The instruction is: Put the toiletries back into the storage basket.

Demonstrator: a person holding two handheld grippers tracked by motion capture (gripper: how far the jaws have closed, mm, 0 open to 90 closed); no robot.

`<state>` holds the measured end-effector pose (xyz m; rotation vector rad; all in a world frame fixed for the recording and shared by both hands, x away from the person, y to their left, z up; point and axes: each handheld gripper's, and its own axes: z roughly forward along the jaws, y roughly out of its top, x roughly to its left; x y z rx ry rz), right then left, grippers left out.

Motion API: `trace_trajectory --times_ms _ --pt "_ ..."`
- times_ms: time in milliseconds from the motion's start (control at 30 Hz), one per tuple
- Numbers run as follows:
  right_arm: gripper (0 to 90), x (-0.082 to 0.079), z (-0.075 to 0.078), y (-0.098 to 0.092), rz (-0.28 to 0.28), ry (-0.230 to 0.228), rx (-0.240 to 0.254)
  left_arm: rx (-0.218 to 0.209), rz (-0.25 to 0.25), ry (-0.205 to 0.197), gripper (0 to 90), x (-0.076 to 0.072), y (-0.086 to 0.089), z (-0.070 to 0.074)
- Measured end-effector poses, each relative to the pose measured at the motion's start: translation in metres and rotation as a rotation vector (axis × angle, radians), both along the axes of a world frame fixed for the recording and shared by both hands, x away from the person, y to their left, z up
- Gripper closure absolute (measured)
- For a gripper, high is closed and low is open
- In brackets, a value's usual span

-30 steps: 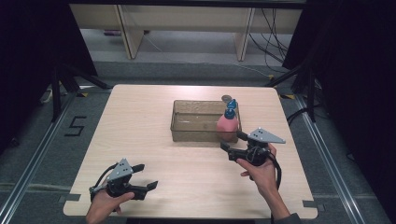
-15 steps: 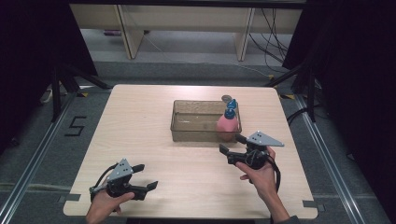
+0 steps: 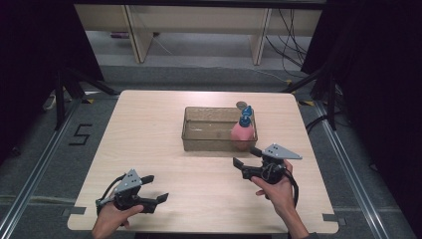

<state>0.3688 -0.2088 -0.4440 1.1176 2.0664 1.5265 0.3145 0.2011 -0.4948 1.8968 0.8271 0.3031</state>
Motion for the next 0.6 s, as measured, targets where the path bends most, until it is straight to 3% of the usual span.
trace_trajectory --times_ms 100,133,233,367,400,433,467,500,533,600 --pt "18.7 -0.002 -0.0007 0.0012 -0.004 0.02 0.018 -0.004 -0.004 -0.001 15.2 0.0001 -0.0012 0.0006" --pt "16.5 0.0005 -0.0028 0.0001 0.003 -0.018 -0.005 0.009 0.003 0.002 15.2 -0.0001 -0.0014 0.0003" --pt "15.6 -0.0006 -0.0027 0.0003 0.009 -0.003 -0.012 0.003 -0.002 0.005 15.2 0.0011 -0.002 -0.0011" --pt "15.6 -0.0002 -0.0027 -0.0012 -0.001 -0.045 -0.038 0.017 0.002 0.009 15.2 0.0007 -0.0025 -0.0003" --pt "15.6 -0.0038 -0.0021 -0.0001 0.0 0.007 -0.001 0.023 -0.001 0.009 15.2 0.001 -0.0019 -0.0005" --pt "15.6 -0.0038 -0.0021 -0.0001 0.0 0.007 -0.001 0.014 -0.006 0.006 15.2 0.0014 -0.002 -0.0013" --pt "15.6 -0.0013 -0.0027 -0.0022 -0.002 -0.045 -0.031 0.017 0.0 0.007 15.2 0.0006 -0.0018 -0.0012" --pt "15.6 -0.0018 -0.003 -0.0014 0.008 -0.043 -0.016 0.0 -0.001 0.001 15.2 0.0006 -0.0022 -0.0018" --pt "15.7 -0.0036 -0.0023 -0.0012 0.01 -0.03 -0.02 0.014 0.004 0.001 15.2 -0.0001 -0.0007 0.0002" --pt "15.7 -0.0067 -0.0028 0.0013 0.003 -0.008 -0.002 0.0 0.0 -0.002 15.2 0.0003 -0.0004 0.0003"
